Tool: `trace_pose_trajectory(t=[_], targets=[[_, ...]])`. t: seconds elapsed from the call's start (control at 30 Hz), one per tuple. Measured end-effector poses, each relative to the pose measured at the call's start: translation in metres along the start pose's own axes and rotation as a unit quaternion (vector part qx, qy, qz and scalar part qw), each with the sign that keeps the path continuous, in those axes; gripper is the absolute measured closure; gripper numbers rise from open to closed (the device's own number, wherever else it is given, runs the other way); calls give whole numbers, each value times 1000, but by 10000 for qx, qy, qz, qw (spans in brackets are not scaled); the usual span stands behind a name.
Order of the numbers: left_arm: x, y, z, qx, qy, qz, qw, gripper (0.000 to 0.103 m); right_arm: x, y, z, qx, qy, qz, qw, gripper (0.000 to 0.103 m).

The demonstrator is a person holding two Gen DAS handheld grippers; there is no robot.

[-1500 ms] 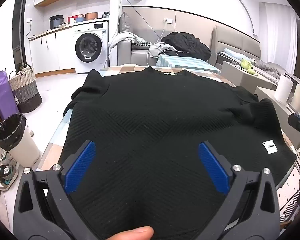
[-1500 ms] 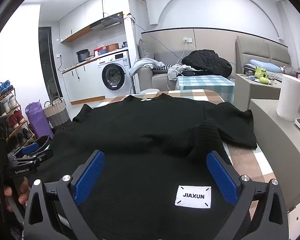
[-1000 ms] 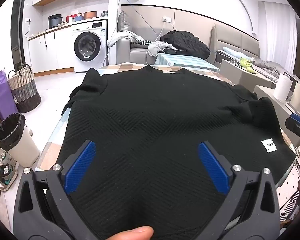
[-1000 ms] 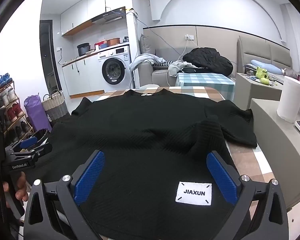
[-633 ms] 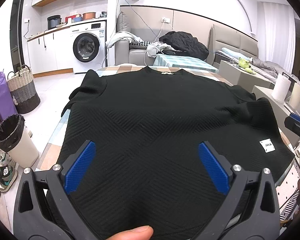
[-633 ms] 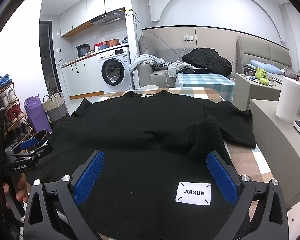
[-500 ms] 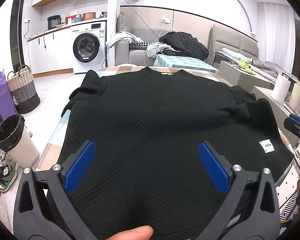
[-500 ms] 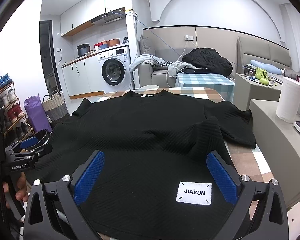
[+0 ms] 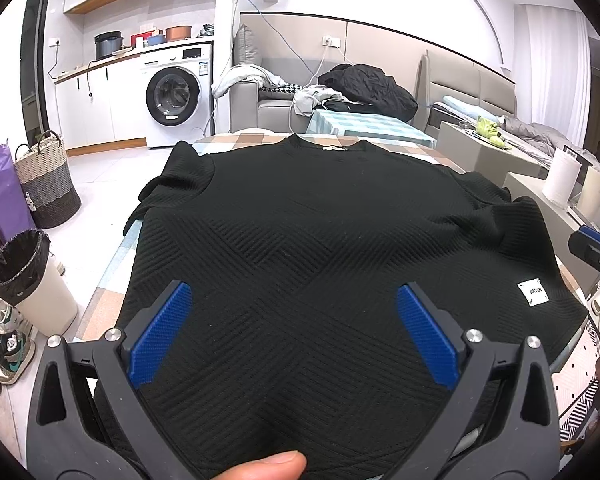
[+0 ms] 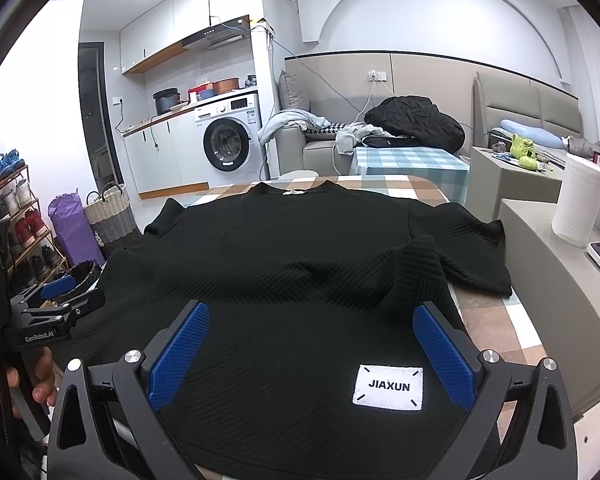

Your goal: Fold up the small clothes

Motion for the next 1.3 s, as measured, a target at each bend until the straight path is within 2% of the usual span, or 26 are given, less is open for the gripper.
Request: trace_pose_trajectory(t=[1.3], targets=[[2,6,12,7,7,-47,10000,1,5,8,2,-80,-122,-3,9999,0]])
Point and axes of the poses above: each gripper's, at about its wrist camera, not at the fingertips, and z roughly against the way its jaws point, x to its right, y to its top, the point moved 4 cm from there along -z, roughly the way its jaws point, and after that the axes turned 8 degrees about x, right-handed, at the moved point
